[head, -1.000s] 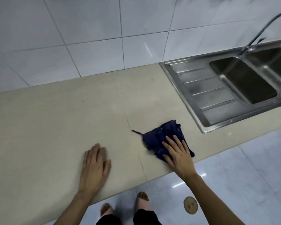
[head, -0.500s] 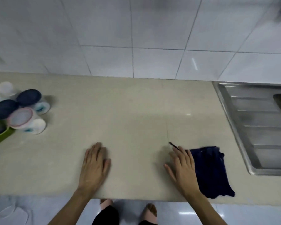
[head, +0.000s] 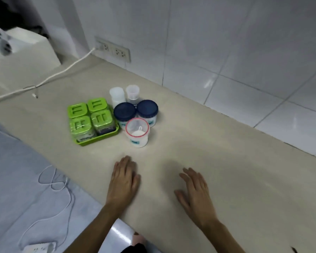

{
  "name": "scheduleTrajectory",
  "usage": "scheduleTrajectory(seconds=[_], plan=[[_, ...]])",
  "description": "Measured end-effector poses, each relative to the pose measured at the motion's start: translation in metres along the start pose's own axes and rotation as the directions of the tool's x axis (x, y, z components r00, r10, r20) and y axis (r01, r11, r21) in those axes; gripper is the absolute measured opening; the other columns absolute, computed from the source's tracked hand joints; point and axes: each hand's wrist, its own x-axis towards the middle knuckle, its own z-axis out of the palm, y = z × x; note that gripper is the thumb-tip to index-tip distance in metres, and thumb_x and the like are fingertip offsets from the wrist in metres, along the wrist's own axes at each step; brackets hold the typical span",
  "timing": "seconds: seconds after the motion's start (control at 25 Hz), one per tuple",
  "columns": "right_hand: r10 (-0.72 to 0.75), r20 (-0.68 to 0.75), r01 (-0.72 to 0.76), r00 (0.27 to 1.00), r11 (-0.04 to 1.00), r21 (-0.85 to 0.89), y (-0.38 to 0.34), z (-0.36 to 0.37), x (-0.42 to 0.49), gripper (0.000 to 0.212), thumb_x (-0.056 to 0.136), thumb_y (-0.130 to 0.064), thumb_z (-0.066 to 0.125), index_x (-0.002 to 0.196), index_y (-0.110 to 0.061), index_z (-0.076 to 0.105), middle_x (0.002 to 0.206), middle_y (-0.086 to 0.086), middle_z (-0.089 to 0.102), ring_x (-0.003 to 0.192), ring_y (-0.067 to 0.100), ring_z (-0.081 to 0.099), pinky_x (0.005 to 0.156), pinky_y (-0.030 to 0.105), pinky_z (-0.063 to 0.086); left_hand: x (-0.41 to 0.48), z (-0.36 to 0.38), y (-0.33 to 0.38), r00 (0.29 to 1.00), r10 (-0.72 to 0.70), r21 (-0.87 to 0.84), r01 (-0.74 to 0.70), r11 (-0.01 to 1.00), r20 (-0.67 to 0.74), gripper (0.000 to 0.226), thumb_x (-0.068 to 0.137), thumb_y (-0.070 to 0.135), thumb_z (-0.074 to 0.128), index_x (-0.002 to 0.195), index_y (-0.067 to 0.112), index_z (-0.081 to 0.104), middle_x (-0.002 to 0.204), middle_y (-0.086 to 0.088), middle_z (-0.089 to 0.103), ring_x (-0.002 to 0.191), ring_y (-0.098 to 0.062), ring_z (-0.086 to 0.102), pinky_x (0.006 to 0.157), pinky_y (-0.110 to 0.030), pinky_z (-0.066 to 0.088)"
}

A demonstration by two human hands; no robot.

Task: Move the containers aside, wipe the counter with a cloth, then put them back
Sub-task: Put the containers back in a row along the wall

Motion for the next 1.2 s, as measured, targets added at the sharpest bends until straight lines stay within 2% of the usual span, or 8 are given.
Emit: scheduleTrajectory(seconds=[0.08, 0.24, 0.4, 0.6, 0.76, 0.88, 1.04, 1.2], plan=[[-0.003, 0.018, 0.001, 1.0, 0.997, 0.076, -0.037, 0.012, 0.055, 0.058, 0.087, -0.047, 0.049, 0.136, -0.017, 0.042, 0.143, 0.008, 0.043, 0.133, 0.023, 0.036, 0.112, 0.033, 0.024, 0.006, 0.002, -0.015, 1.0, -0.021, -0.036, 0.02, 0.999, -0.023, 0.047, 0.094, 0.037, 0.039, 0.128, 0.007, 0.051, 0.146, -0.013, 0.041, 0.138, -0.026, 0.033, 0.118, -0.038, 0.012], [0.083, 0.049, -0.092, 0.995, 0.965, 0.247, -0.093, 0.035, 0.148, 0.082, 0.076, -0.05, 0.064, 0.146, -0.026, 0.027, 0.148, 0.015, 0.03, 0.137, 0.028, 0.029, 0.109, 0.042, 0.031, 0.006, 0.007, -0.025, 0.994, -0.063, -0.138, 0.05, 0.989, -0.089, 0.046, 0.096, 0.037, 0.039, 0.131, 0.01, 0.049, 0.149, -0.009, 0.037, 0.14, -0.021, 0.029, 0.119, -0.032, 0.009], [0.186, 0.011, -0.178, 0.982, 0.918, 0.355, -0.105, 0.065, 0.193, 0.088, 0.064, -0.048, 0.074, 0.141, -0.024, 0.036, 0.139, 0.011, 0.038, 0.128, 0.028, 0.04, 0.104, 0.044, 0.04, 0.008, 0.012, -0.028, 0.993, -0.065, -0.189, 0.045, 0.981, -0.102, 0.043, 0.096, 0.035, 0.045, 0.132, 0.012, 0.048, 0.15, -0.007, 0.034, 0.14, -0.019, 0.027, 0.119, -0.026, 0.001], [0.292, -0.084, -0.225, 0.953, 0.864, 0.452, -0.094, 0.068, 0.198, 0.082, 0.059, -0.033, 0.085, 0.131, -0.026, 0.048, 0.127, 0.0, 0.047, 0.117, 0.016, 0.05, 0.099, 0.034, 0.045, 0.006, 0.014, -0.033, 0.994, -0.02, -0.217, -0.004, 0.976, -0.106, 0.042, 0.095, 0.036, 0.047, 0.131, 0.014, 0.049, 0.149, -0.007, 0.037, 0.14, -0.021, 0.032, 0.119, -0.033, 0.012], [0.364, -0.121, -0.261, 0.923, 0.827, 0.497, -0.045, 0.028, 0.157, 0.082, 0.058, -0.035, 0.086, 0.13, -0.031, 0.047, 0.124, -0.006, 0.046, 0.107, -0.003, 0.047, 0.093, 0.027, 0.046, 0.007, 0.018, -0.005, 0.986, 0.106, -0.237, -0.134, 0.962, -0.129, 0.041, 0.093, 0.031, 0.054, 0.128, 0.011, 0.053, 0.146, -0.008, 0.041, 0.138, -0.023, 0.034, 0.116, -0.041, 0.023], [0.48, -0.187, -0.344, 0.857, 0.804, 0.485, 0.013, -0.012, 0.109, 0.081, 0.058, -0.033, 0.088, 0.129, -0.03, 0.048, 0.121, -0.007, 0.047, 0.104, -0.015, 0.045, 0.091, 0.033, 0.05, 0.023, 0.037, 0.053, 0.94, 0.332, -0.174, -0.341, 0.924, -0.084, 0.041, 0.092, 0.031, 0.054, 0.126, 0.007, 0.056, 0.142, -0.012, 0.048, 0.136, -0.025, 0.038, 0.112, -0.044, 0.029], [0.683, -0.287, -0.512, 0.672, 0.708, 0.486, 0.108, -0.075, 0.043, 0.08, 0.059, -0.034, 0.087, 0.128, -0.032, 0.048, 0.12, -0.007, 0.047, 0.105, 0.003, 0.049, 0.093, 0.042, 0.05, 0.044, 0.072, 0.159, 0.837, 0.547, -0.133, -0.54, 0.831, 0.021, 0.042, 0.094, 0.035, 0.047, 0.125, 0.008, 0.056, 0.14, -0.014, 0.05, 0.134, -0.028, 0.041, 0.113, -0.041, 0.026], [0.707, -0.371, -0.556, 0.602, 0.705, 0.44, 0.192, -0.129, 0.004, 0.078, 0.063, -0.036, 0.086, 0.129, -0.032, 0.045, 0.128, -0.003, 0.046, 0.108, 0.009, 0.05, 0.094, 0.04, 0.049, 0.047, 0.106, 0.229, 0.794, 0.599, -0.081, -0.594, 0.801, 0.106, 0.049, 0.093, 0.039, 0.046, 0.129, 0.007, 0.052, 0.143, -0.018, 0.046, 0.135, -0.033, 0.04, 0.111, -0.043, 0.025]])
